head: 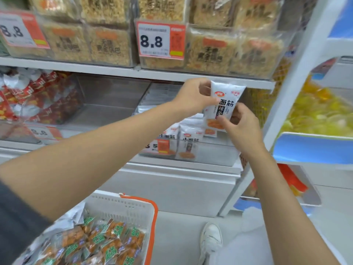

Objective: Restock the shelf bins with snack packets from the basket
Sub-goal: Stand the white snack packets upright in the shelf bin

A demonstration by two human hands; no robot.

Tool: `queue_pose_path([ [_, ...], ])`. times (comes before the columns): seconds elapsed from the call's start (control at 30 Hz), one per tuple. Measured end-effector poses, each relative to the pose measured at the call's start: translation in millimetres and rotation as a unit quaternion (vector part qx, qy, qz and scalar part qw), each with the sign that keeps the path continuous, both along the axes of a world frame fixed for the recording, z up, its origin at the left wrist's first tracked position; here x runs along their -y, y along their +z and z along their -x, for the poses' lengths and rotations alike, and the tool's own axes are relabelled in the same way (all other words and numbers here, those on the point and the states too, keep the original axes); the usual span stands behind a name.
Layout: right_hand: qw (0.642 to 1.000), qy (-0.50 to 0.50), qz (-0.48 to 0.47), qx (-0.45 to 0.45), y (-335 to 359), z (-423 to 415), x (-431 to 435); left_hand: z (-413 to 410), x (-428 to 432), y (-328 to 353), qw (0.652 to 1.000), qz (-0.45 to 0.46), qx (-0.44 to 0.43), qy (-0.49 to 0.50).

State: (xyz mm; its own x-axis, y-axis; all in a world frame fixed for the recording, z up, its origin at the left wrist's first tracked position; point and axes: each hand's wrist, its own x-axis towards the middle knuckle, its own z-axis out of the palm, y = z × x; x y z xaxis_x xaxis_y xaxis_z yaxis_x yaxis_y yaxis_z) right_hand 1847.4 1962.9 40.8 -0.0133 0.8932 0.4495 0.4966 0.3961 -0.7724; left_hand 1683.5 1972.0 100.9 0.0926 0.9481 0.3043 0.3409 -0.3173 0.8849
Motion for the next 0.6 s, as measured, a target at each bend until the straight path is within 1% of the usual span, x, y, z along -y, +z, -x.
queue_pose_path([
  [0.07,1.0,-0.015,0.023,0.002,-1,-5,-10,-11,-14,-1,1.0,-0.003,-0.011,0.0],
  [0.23,0.998,-0.006,0.058,0.009,4,-14,-28,-22,-32,-5,1.0,0.003,0.024,-0.004],
  [0.33,0.995,0.004,0.076,0.063,10,-24,-32,-17,-31,-15,0.999,-0.001,0.011,-0.039],
  [0.4,0.991,-0.01,0.082,0.104,13,-29,-33,-12,-33,-26,0.999,0.018,0.007,-0.05],
  [0.47,0.985,-0.022,0.106,0.132,13,-29,-34,-9,-39,-36,0.998,0.029,-0.017,-0.049],
  [0.6,0.971,-0.017,0.172,0.167,-5,-12,-44,-5,-59,-50,0.991,0.044,-0.121,-0.023],
])
